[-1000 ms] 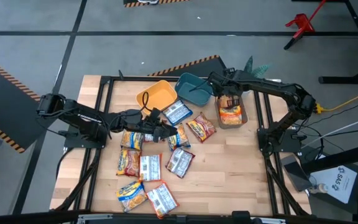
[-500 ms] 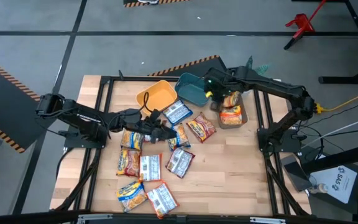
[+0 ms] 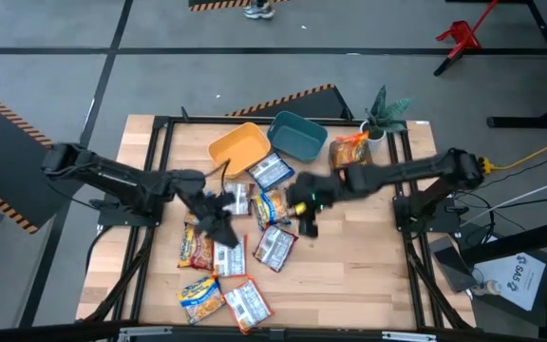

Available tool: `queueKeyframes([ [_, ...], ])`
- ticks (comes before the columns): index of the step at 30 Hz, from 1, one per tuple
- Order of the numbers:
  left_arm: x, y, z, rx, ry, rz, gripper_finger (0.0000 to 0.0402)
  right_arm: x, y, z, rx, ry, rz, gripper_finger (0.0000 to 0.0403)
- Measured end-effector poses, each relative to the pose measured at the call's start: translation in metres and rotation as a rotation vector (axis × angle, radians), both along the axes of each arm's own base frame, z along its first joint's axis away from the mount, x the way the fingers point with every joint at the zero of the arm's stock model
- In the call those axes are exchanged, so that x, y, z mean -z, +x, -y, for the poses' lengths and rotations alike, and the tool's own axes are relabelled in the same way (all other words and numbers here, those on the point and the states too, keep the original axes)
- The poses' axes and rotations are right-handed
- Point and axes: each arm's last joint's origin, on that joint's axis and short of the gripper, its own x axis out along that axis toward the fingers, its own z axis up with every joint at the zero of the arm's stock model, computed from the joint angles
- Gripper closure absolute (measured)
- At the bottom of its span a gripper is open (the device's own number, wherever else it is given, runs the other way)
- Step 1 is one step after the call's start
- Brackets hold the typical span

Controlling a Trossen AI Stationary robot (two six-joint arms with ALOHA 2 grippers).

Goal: Sort Maruchan noodles
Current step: Put the bottom orange noodle pack into the black bin

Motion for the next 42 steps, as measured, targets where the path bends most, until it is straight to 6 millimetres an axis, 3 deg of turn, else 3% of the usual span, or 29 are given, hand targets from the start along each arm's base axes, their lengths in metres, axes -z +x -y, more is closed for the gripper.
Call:
queueKeyframes([
  [9, 0.019, -0.024, 0.036, -0.054, 0.264, -0.145, 0.0191, 0.024, -0.010, -0.072, -0.105, -0.089, 0.225, 0.0281],
  [15, 0.042, -0.036, 0.060, -0.106, 0.483, -0.253, 0.0191, 0.032, -0.019, -0.102, -0.056, -0.108, 0.221, 0.0281],
  [21, 0.047, -0.042, 0.098, -0.039, 0.525, -0.269, 0.0191, 0.049, -0.025, -0.128, -0.083, -0.069, 0.161, 0.0281],
  [28, 0.030, -0.022, 0.145, -0.063, 0.695, -0.181, 0.0191, 0.067, -0.029, -0.150, -0.110, -0.041, 0.113, 0.0281],
  [35, 0.044, 0.015, 0.193, 0.121, 0.782, -0.149, 0.0191, 0.075, -0.034, -0.160, -0.136, -0.056, 0.096, 0.0281],
  [38, 0.052, 0.021, 0.213, 0.169, 0.830, -0.135, 0.0191, 0.075, -0.034, -0.160, -0.128, -0.061, 0.099, 0.0281],
  [42, 0.066, 0.023, 0.224, 0.166, 0.991, -0.135, 0.0191, 0.075, -0.034, -0.160, -0.109, -0.044, 0.095, 0.0281],
])
